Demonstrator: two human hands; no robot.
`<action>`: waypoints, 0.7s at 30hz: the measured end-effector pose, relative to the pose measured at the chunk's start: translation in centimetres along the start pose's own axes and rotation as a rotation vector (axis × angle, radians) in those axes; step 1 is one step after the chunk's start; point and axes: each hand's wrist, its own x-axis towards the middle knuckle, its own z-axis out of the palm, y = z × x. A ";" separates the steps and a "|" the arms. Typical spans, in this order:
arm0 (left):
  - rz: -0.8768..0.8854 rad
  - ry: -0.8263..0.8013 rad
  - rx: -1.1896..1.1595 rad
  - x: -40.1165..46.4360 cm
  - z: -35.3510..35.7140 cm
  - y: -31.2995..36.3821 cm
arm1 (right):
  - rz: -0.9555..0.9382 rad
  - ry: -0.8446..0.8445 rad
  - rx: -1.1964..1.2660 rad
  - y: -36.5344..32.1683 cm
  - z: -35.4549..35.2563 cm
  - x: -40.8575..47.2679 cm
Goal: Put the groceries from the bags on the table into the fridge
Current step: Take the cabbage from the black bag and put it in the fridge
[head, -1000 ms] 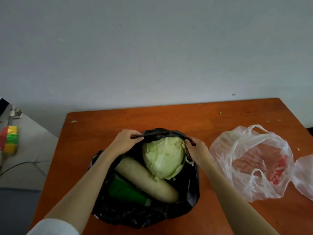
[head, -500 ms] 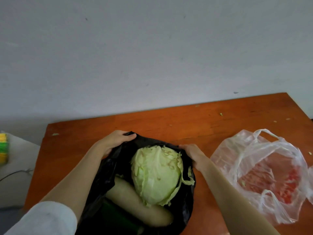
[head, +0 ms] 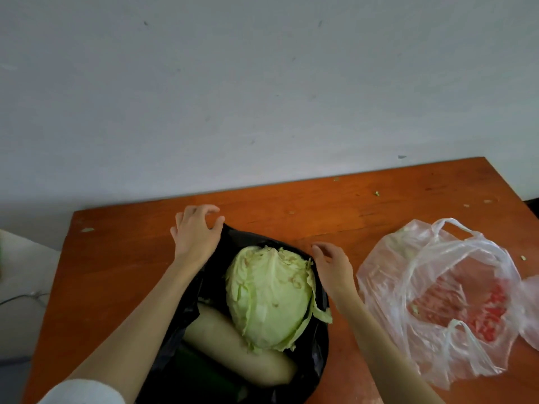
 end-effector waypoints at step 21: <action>-0.255 -0.371 -0.540 -13.0 0.7 0.4 | -0.002 -0.080 0.083 1.4 3.6 -6.8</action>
